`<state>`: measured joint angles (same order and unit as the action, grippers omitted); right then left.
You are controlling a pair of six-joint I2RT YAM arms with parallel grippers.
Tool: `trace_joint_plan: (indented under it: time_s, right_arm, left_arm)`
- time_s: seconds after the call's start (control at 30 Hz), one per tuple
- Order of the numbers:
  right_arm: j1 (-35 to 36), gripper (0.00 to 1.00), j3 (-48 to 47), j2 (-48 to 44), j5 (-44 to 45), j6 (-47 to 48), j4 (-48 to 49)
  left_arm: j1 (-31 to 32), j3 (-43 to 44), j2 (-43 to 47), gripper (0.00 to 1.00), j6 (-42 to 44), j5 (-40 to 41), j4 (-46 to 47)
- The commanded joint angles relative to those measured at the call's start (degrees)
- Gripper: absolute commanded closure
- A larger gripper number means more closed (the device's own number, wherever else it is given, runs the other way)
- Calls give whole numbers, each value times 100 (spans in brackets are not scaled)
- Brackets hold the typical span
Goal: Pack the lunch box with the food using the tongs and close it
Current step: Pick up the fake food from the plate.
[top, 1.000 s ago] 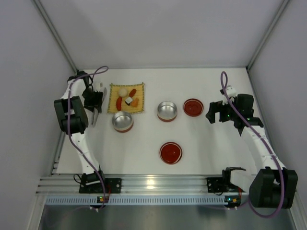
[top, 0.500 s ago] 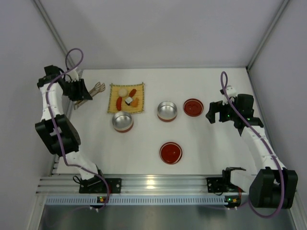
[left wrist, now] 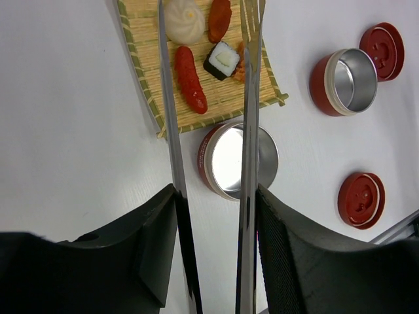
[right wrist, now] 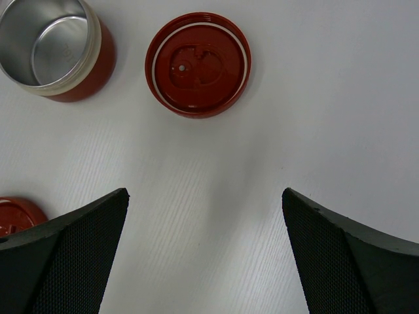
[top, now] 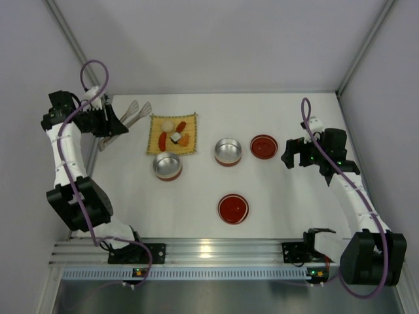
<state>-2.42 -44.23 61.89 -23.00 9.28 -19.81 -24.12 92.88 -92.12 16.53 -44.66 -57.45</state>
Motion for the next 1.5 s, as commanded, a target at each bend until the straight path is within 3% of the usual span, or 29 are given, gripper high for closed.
trace_joint_plan:
  time_s: [0.0, 0.27, 0.5, 0.83, 1.47]
  right_arm:
    - [39, 1, -148, -142, -11, 92, -5]
    - [39, 1, -156, -107, -11, 74, -5]
    - [39, 1, -165, -54, -2, 48, -14]
    - [39, 1, -174, -19, 6, 74, -23]
    - [39, 1, -200, 218, 6, 83, -40]
  left_arm:
    - [4, 37, 238, 48, 210, -262, 15]
    - [310, 37, 27, 54, 438, 63, -372]
    - [1040, -139, -78, 54, 141, 1107, -3]
    - [1682, 248, -930, 53, -133, 1891, 112]
    - [1726, 687, -1616, 48, -467, 2006, 683]
